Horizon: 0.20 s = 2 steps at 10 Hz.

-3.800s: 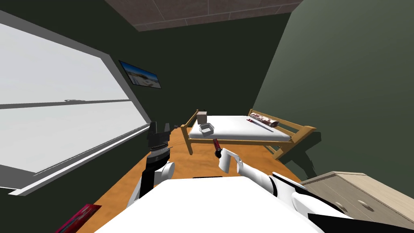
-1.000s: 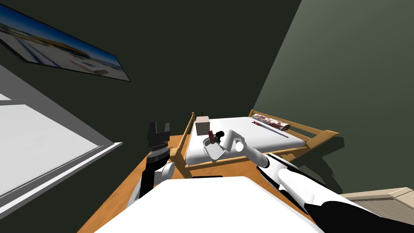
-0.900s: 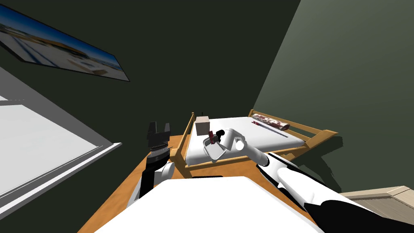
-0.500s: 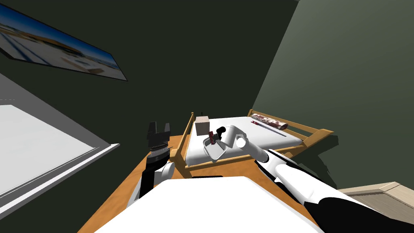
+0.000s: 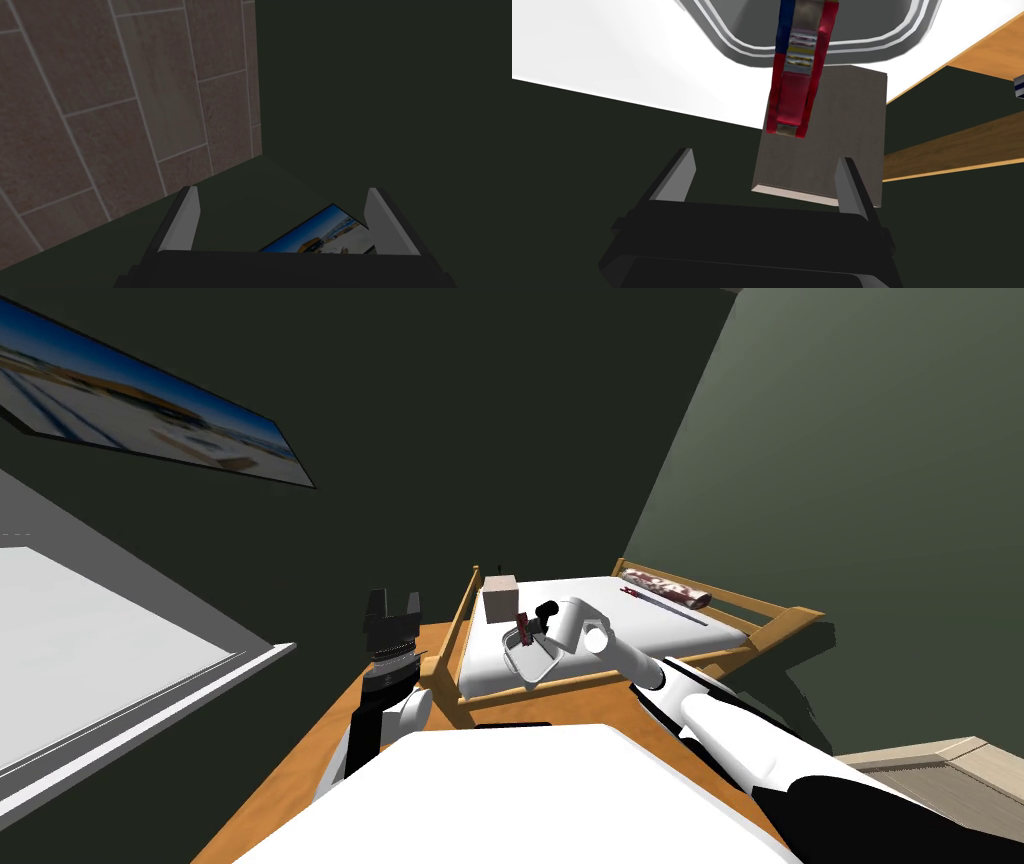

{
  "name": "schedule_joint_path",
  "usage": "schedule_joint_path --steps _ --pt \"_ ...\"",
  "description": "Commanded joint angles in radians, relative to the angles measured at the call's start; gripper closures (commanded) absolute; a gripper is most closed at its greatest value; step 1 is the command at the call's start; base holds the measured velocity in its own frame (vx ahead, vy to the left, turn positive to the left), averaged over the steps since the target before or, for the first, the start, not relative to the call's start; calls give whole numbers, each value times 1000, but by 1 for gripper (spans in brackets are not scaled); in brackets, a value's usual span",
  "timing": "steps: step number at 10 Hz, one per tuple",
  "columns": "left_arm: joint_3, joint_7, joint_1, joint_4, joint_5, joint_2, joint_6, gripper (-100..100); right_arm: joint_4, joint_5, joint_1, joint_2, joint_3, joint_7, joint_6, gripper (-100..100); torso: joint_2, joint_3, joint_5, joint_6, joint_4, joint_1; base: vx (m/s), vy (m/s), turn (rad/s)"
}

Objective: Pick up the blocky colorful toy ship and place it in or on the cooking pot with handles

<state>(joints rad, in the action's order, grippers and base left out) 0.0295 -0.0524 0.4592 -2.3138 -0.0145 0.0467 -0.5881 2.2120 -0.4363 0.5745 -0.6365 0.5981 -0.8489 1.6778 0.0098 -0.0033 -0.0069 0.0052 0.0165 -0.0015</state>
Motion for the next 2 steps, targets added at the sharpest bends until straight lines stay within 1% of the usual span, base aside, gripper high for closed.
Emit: schedule_joint_path --steps 1,2 --pt "0 0 0 0 0 0 0 0 0 0 0 0 0 0 0 0 0 0 0 0 0 0 0 0 0" --pt "0 0 0 0 0 0 0 0 0 0 0 0 0 0 0 0 0 0 0 0 0 0 0 0 0"
